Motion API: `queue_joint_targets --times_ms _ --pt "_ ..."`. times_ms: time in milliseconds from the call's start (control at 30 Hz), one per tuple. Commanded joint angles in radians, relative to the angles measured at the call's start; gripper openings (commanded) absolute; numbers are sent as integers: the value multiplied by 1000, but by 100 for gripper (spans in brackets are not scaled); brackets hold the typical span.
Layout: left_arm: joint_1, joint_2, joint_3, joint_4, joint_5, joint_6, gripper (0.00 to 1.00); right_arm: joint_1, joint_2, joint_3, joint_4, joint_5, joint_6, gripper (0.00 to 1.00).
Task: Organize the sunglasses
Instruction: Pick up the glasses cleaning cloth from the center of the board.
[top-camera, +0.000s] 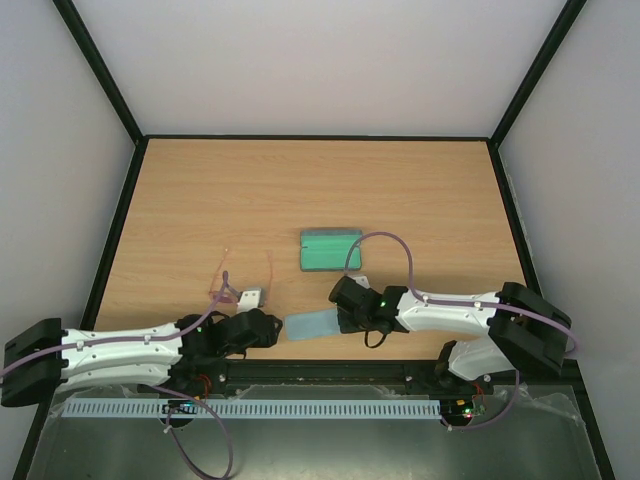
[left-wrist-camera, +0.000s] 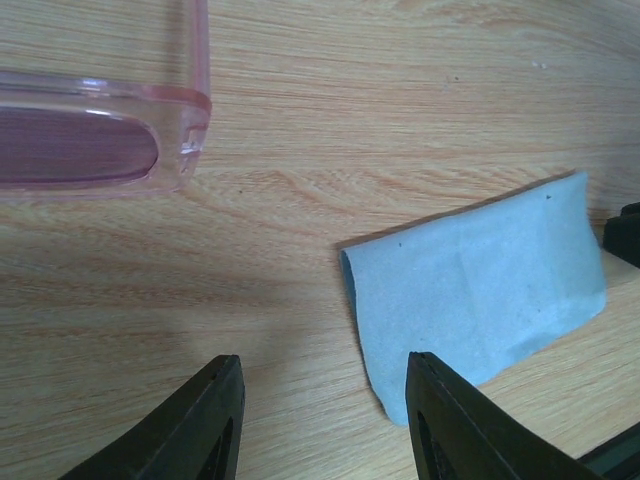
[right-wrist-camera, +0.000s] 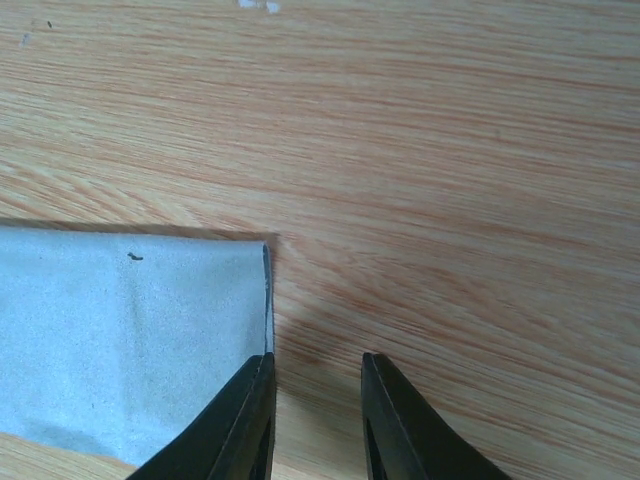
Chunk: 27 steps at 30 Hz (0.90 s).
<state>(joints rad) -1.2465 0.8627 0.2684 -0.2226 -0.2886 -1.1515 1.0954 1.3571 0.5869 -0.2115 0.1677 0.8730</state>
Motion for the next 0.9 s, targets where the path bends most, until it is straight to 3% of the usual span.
queue_joint_targets --times_ms 0,300,867 --pt "-5 25 0 7 -4 10 47 7 25 -36 -8 -20 5 25" --pt "-6 46 12 14 -3 9 47 7 49 -30 42 -54 -18 26" --pt "-6 67 35 4 -1 5 47 7 89 -45 84 -85 -38 16"
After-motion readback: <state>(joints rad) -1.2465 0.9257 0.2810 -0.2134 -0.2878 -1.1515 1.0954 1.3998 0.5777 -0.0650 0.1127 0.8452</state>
